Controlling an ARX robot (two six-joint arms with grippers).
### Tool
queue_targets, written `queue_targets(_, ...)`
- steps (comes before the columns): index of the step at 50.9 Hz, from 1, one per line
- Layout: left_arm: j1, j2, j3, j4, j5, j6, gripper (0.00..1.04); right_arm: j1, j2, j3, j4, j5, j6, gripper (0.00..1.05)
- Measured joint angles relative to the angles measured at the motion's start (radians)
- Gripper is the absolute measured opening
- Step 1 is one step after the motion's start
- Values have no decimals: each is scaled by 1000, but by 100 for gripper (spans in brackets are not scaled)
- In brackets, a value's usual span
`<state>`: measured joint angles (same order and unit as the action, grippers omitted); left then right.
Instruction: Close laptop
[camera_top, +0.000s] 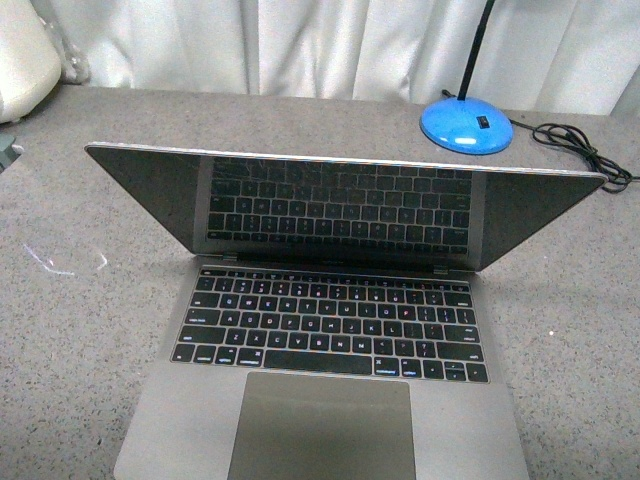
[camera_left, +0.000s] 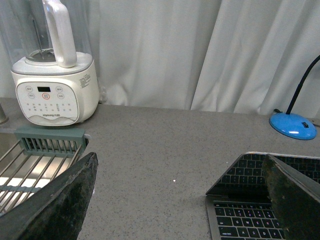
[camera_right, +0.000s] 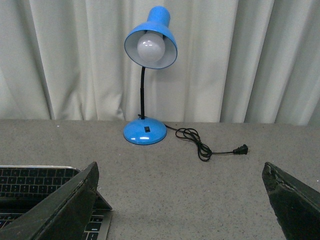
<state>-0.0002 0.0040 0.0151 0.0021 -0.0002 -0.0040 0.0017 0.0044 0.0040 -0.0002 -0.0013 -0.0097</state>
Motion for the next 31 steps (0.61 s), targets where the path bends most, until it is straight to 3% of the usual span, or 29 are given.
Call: queue_targets(31, 0, 0, 0, 0, 0, 0, 98, 0, 0, 0, 0, 0, 0, 96)
